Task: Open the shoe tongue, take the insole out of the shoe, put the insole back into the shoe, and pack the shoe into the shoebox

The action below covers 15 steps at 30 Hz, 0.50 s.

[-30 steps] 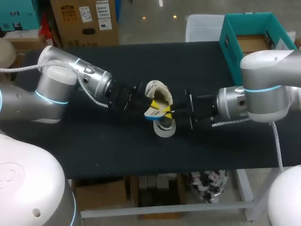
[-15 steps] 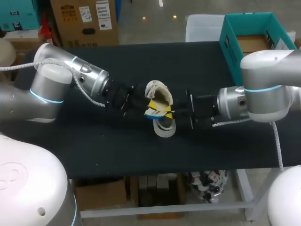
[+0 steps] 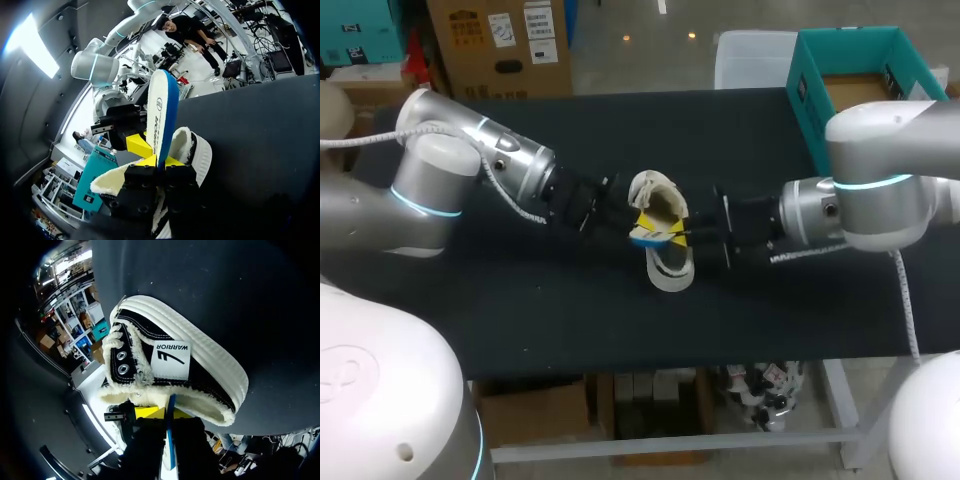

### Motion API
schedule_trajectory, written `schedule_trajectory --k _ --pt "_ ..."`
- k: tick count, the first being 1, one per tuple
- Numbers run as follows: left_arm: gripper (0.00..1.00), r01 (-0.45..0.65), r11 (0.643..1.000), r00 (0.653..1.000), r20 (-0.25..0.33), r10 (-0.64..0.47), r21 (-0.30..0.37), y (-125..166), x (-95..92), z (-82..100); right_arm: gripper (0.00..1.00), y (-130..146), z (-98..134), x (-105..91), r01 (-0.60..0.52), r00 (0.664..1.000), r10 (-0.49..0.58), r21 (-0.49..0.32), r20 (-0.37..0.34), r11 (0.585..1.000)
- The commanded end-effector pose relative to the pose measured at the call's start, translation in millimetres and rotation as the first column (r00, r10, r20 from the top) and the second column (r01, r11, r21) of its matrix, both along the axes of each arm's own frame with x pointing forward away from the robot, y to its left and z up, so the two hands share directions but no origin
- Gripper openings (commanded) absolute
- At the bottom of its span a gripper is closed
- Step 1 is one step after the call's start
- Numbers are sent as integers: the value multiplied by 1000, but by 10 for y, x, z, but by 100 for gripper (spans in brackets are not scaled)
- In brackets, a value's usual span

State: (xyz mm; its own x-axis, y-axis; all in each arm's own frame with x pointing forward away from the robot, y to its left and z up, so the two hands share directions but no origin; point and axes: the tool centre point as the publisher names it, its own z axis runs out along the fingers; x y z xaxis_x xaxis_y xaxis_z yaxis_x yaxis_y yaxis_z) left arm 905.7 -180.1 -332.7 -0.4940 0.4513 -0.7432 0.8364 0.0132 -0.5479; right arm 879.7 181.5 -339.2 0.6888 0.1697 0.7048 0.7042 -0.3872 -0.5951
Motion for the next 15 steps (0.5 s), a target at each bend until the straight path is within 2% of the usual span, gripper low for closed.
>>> schedule_trajectory --k 1,11,12,13,15 --pt "0 9 1000 1000 -9 -9 -8 -46 64 -86 0 34 -71 94 -15 1000 15 11 -13 1000" --pt "0 5 1000 1000 -13 -5 7 -103 59 -145 0 -9 -94 91 -16 1000 16 9 -25 1000" --pt "0 4 1000 1000 -13 -4 7 -102 58 -145 11 -12 -81 74 -14 1000 15 7 -22 1000" --pt "0 2 1000 1000 -12 -1 8 -99 53 -142 27 -16 -66 51 -13 1000 13 4 -19 1000" --pt "0 -2 1000 1000 -11 2 8 -88 47 -136 27 -29 -35 11 -7 1000 7 0 -12 1000"
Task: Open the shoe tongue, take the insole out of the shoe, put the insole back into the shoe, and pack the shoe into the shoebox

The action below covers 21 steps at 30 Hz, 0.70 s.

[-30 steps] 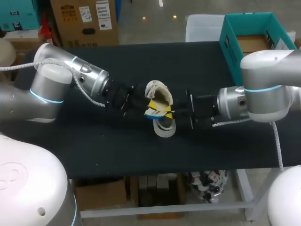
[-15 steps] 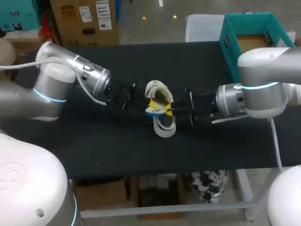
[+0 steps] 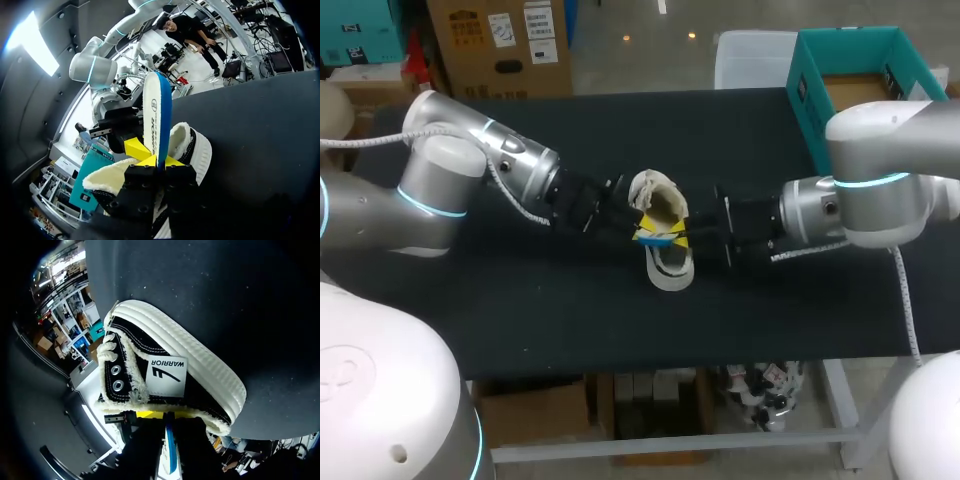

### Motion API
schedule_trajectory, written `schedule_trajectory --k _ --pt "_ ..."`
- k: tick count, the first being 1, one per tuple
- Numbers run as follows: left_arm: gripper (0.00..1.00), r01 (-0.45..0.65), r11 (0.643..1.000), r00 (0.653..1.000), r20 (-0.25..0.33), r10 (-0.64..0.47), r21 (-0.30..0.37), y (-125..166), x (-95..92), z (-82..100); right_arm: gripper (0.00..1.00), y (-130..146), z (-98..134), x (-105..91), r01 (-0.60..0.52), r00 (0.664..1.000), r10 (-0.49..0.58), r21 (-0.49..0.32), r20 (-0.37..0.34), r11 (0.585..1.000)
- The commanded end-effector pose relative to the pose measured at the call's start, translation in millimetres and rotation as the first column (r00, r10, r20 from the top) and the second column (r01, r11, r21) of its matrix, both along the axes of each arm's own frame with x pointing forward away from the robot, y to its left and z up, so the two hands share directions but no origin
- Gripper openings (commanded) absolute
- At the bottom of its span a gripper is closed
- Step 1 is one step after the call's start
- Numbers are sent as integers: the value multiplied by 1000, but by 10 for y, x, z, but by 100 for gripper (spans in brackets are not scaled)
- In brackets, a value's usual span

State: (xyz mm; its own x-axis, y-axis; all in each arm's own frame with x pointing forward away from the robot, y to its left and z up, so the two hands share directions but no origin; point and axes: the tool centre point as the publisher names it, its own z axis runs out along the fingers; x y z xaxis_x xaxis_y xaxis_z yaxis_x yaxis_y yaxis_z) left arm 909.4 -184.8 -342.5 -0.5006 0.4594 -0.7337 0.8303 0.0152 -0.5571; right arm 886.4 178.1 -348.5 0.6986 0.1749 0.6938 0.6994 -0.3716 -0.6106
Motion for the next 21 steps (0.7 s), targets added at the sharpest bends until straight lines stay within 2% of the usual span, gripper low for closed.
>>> schedule_trajectory --k 1,5,14,21 --pt "0 -7 1000 1000 0 7 -1 -34 7 -35 27 -4 71 -79 10 1000 -10 -7 10 1000" --pt "0 -16 1000 1000 1 16 -2 -17 -16 -22 25 -39 104 -159 20 1000 -20 -6 22 1000" --pt "0 -32 999 999 15 32 8 -33 -63 11 12 -44 126 -250 11 999 -12 9 45 1000" --pt "0 -37 999 999 16 37 15 -56 -71 2 16 -11 114 -263 -5 999 4 19 49 1000"
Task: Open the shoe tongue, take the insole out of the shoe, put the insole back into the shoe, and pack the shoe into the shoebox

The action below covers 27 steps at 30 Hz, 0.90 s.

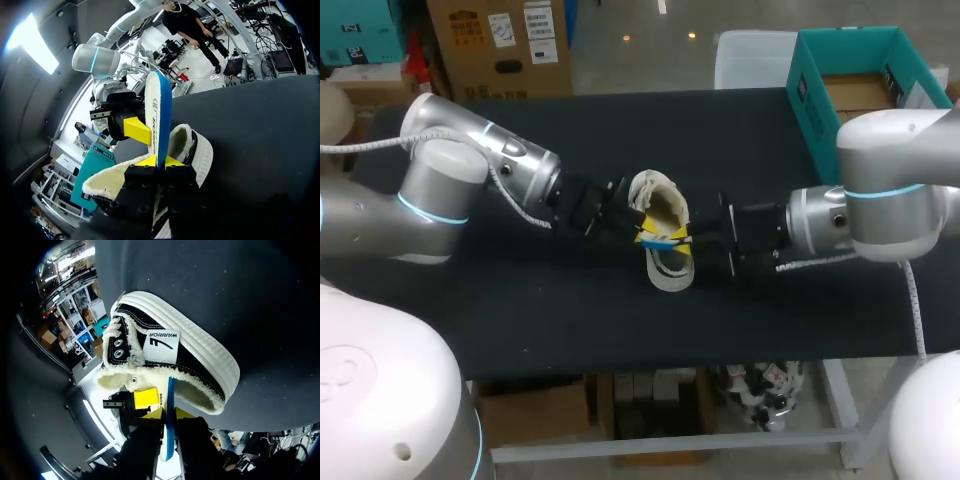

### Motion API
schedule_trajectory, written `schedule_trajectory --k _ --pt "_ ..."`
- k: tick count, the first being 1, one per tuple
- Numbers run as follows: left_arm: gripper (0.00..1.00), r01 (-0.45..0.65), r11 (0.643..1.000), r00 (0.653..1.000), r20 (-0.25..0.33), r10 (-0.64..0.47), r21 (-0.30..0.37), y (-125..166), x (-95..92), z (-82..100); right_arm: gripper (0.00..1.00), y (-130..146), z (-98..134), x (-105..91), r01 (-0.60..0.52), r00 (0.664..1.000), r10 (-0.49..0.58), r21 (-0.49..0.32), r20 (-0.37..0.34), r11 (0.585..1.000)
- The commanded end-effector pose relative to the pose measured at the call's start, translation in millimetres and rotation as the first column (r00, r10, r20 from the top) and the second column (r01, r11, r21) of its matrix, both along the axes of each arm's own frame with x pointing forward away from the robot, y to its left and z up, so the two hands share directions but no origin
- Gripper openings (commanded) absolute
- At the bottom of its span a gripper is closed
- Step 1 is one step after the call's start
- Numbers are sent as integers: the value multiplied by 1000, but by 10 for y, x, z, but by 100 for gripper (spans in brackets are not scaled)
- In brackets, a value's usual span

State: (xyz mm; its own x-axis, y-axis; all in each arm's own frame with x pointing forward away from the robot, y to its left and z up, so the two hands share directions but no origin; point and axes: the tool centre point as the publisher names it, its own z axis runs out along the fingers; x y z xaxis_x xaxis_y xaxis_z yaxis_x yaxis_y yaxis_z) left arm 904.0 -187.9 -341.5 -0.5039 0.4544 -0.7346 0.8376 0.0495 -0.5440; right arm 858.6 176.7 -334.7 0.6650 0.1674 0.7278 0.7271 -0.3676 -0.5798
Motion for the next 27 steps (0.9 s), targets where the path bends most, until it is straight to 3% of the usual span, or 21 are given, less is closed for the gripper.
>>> schedule_trajectory --k 1,3,6,11,12,16,19,23,27 --pt "0 -6 1000 1000 1 6 1 -27 -18 -9 16 5 -24 14 -8 1000 7 11 2 1000" --pt "0 -8 1000 1000 1 8 0 -28 -19 -9 13 10 -25 14 -10 1000 10 11 2 1000" --pt "0 -10 1000 1000 3 10 2 -38 -22 -12 0 12 -28 15 -12 1000 12 14 3 1000" --pt "0 -10 1000 1000 -1 10 8 -24 -35 5 0 13 -36 19 -12 1000 11 21 17 1000" --pt "27 -5 1000 1000 -3 5 2 -11 -48 24 0 12 -37 19 -12 1000 11 22 19 1000" --pt "39 12 1000 1000 2 -12 -17 19 -109 111 0 -1 -51 22 -17 999 16 29 51 999" --pt "37 22 1000 1000 8 -22 -21 34 -140 167 0 -17 -52 18 -20 997 18 30 74 999" --pt "0 29 999 999 19 -28 -25 38 -164 206 0 -37 -51 3 -17 996 14 30 86 999" --pt "0 36 999 999 19 -36 -20 7 -171 187 0 -43 -58 -5 -18 996 16 28 85 999"
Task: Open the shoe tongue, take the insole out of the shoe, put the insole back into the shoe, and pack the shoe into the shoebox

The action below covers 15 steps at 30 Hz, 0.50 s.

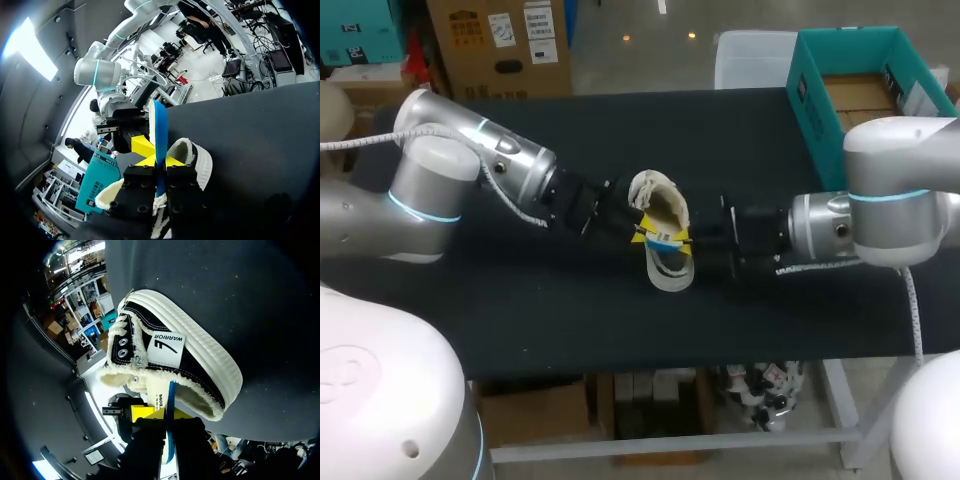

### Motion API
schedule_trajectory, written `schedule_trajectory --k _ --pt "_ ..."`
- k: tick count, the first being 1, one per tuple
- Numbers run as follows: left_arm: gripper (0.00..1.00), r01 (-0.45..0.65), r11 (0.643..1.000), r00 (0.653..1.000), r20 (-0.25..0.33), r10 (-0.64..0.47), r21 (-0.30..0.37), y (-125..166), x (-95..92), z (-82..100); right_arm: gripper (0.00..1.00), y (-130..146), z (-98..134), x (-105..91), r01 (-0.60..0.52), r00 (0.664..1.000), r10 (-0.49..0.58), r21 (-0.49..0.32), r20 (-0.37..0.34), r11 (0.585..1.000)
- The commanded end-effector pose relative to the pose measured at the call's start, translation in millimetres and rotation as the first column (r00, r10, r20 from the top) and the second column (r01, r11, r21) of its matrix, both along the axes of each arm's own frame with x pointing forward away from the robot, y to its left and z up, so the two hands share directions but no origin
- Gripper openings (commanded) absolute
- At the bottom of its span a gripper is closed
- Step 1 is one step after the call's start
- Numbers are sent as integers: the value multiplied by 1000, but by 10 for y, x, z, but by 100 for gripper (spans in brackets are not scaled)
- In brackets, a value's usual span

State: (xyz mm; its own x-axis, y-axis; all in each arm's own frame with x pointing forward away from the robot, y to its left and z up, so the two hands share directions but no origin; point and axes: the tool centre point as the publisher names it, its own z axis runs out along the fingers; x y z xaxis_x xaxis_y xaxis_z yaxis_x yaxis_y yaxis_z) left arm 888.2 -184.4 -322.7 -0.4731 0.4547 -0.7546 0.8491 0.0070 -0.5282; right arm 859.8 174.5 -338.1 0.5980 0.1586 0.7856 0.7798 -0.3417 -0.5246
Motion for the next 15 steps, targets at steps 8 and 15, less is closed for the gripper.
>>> schedule_trajectory --k 8,15 --pt "0 36 999 999 11 -37 17 -84 -77 -47 0 -16 -19 -2 -13 1000 14 -37 25 999" --pt "0 34 999 999 34 -35 23 -54 -51 -120 0 22 -69 81 -25 998 28 -48 50 999"
